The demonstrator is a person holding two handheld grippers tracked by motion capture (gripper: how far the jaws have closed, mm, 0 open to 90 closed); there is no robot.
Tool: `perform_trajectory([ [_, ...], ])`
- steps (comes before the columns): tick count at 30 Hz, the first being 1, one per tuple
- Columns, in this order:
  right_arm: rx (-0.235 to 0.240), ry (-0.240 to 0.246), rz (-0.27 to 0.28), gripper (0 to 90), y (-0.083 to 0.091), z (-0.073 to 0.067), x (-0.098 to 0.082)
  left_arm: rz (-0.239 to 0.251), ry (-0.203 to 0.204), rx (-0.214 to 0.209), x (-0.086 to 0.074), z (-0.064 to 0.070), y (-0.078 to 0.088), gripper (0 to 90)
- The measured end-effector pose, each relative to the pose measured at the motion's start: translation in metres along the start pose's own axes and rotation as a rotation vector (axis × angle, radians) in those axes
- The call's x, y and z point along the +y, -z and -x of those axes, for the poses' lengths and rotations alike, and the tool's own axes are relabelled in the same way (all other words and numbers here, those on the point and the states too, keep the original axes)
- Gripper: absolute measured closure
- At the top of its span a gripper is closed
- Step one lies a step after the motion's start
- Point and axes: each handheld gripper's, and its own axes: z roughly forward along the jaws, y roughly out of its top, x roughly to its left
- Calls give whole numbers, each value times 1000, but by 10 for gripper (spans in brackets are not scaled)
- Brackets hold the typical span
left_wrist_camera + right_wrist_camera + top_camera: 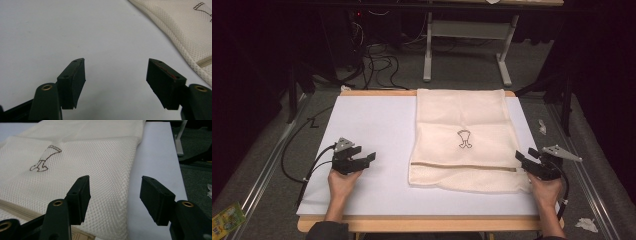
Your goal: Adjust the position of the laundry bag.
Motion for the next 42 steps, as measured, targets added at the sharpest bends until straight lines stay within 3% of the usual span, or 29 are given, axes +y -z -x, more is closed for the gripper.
perform_trajectory([
  [5, 6, 3, -23, 442, -1, -1, 6, 18, 1, -41, 5, 15, -6, 328],
  [10, 16, 14, -65, 464, -4, -6, 13, -11, 5, -74, 11, 28, -16, 328],
  [13, -3, 12, -94, 485, -7, -8, 15, -21, -7, -89, 17, 38, -22, 326],
  [16, -21, 43, -142, 520, -9, -9, 15, -29, -12, -106, 23, 48, -29, 325],
  [19, -23, 51, -152, 522, -10, -9, 15, -42, -9, -127, 28, 56, -37, 323],
  [22, -11, 26, -148, 518, -11, -7, 15, -68, -28, -110, 35, 65, -46, 314],
  [26, -39, 4, -157, 511, -11, -5, 17, -114, -91, -97, 51, 84, -57, 309],
  [33, -30, -32, -194, 516, -16, 2, 15, -148, -84, -95, 61, 94, -72, 302],
  [42, -34, -52, -249, 535, -30, 5, 19, -217, -46, -94, 49, 100, -107, 282],
])
